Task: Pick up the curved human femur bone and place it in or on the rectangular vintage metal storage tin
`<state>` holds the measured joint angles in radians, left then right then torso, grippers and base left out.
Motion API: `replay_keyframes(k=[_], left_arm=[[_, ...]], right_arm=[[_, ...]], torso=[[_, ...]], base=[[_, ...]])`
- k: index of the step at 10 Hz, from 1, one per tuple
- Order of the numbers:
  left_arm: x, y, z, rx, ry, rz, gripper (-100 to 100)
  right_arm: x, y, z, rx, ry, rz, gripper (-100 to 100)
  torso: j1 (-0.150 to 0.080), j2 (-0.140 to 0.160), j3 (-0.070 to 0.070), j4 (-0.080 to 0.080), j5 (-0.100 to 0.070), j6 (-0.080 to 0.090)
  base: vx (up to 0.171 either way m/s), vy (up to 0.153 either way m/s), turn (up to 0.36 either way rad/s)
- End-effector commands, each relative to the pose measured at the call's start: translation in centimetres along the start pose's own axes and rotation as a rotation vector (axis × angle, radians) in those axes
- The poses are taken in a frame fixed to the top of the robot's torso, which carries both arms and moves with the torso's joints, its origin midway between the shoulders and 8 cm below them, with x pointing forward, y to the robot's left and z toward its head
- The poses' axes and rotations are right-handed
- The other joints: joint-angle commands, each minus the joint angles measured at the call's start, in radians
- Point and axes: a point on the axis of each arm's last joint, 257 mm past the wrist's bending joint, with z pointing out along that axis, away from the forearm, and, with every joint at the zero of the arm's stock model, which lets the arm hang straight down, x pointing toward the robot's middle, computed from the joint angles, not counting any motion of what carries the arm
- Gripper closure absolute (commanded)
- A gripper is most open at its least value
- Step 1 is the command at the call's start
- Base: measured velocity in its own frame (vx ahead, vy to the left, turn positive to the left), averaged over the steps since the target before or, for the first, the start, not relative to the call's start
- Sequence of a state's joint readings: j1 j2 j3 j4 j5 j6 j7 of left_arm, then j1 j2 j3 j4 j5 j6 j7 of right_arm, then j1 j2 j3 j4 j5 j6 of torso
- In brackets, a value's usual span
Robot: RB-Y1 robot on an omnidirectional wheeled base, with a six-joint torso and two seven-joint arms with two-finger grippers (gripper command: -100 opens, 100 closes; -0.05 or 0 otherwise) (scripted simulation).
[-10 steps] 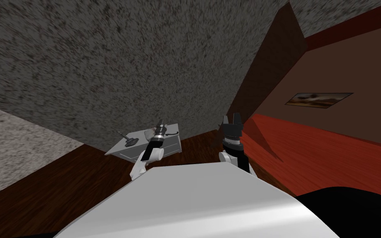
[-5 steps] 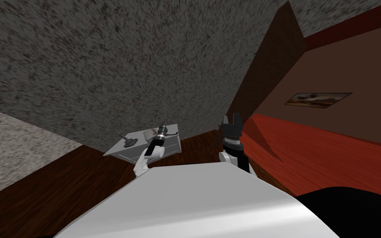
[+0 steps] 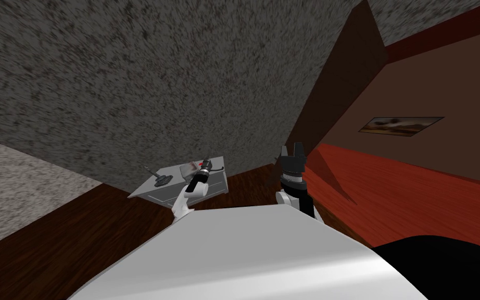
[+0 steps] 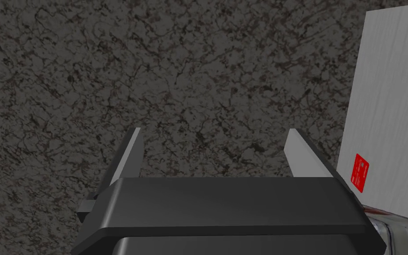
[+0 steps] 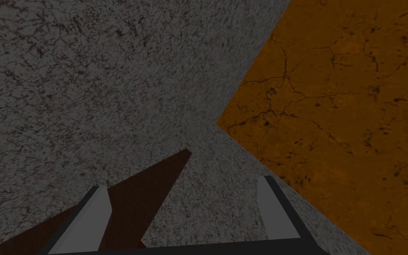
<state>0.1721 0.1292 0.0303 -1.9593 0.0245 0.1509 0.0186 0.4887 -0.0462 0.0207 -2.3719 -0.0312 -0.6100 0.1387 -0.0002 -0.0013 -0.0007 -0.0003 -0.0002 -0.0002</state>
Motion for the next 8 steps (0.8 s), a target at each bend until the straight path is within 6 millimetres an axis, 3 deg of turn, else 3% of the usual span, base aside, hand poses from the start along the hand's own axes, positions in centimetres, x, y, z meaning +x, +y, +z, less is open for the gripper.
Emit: replay_keyframes(k=[1, 8], left_arm=[[-0.2, 1.8, 0.7, -0.059, -0.001, 0.008, -100], [-0.5, 7.4, 1.7, -0.245, 0.0, 0.025, -100]], right_arm=[[0.0, 0.0, 0.0, 0.0, 0.0, 0.0, 0], [0.0, 0.0, 0.0, 0.0, 0.0, 0.0, 0]], torso=[[0.0, 0.0, 0.0, 0.0, 0.0, 0.0], [0.001, -0.001, -0.001, 0.0, 0.0, 0.0]], base=[[0.02, -0.003, -0.001], [0.024, 0.001, 0.002]])
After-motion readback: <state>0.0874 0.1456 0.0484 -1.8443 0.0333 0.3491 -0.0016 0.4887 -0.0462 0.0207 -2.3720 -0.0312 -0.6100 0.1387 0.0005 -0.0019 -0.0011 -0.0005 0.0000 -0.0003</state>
